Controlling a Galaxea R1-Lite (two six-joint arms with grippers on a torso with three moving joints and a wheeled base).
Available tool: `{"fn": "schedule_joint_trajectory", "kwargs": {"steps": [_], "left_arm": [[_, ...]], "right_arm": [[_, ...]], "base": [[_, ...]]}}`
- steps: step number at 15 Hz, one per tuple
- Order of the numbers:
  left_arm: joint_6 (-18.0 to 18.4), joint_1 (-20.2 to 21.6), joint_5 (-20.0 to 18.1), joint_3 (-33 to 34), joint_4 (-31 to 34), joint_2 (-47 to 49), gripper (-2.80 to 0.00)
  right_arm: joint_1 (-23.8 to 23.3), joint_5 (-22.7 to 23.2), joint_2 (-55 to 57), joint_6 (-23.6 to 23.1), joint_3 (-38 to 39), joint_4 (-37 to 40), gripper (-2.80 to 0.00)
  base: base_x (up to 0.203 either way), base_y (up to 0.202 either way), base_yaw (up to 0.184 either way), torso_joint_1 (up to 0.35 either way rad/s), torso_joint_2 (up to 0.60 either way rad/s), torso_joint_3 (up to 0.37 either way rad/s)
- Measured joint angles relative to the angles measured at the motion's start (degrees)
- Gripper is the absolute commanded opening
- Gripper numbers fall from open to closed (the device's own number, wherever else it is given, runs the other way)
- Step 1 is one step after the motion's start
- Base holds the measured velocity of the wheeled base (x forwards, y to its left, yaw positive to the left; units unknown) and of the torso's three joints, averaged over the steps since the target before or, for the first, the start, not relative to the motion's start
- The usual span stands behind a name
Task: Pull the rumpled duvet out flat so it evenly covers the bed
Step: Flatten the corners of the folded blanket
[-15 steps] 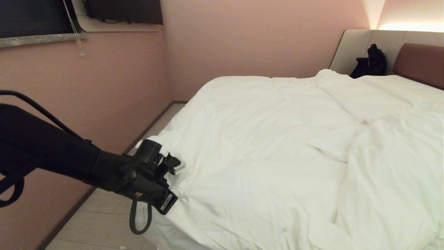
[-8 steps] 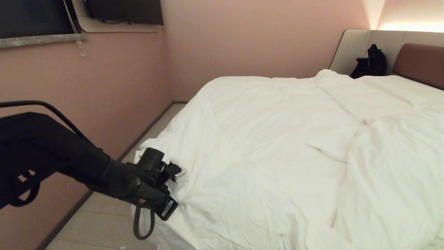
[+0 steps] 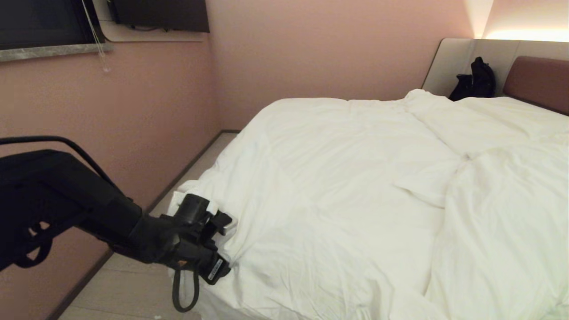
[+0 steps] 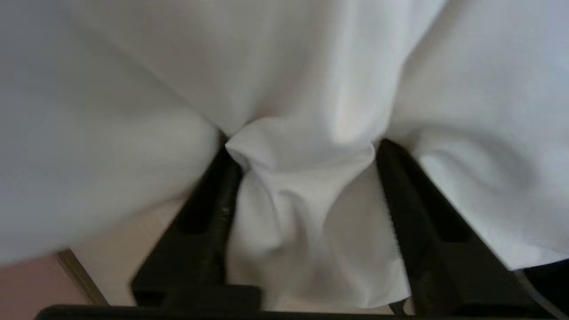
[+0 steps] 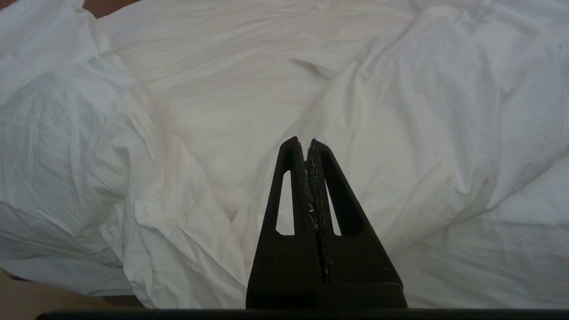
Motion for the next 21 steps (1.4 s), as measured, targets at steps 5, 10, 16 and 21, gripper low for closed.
{"fn": "schedule_joint_trajectory", "kwargs": {"steps": [5,10,16,21], "left_arm": [[-0.1,0.1,0.6,7.9,-7.7,-11.3,0.0],[-4.3,0.2,0.7,13.7,-16.0,-24.8,0.0],[-8.6,0.3,0.3,10.3,-21.9,-31.5,-2.8],[-10.0,0.2,0.2,-3.1,-21.9,-22.2,-2.8]], "right_arm": [[0.0,0.0,0.0,0.0,0.0,0.0,-2.8],[0.0,0.0,0.0,0.0,0.0,0.0,-2.8],[0.0,0.0,0.0,0.0,0.0,0.0,-2.8],[0.0,0.0,0.0,0.0,0.0,0.0,-2.8]], "base": [[0.0,0.0,0.0,0.0,0.0,0.0],[0.0,0.0,0.0,0.0,0.0,0.0],[0.0,0.0,0.0,0.0,0.0,0.0],[0.0,0.0,0.0,0.0,0.0,0.0]]}}
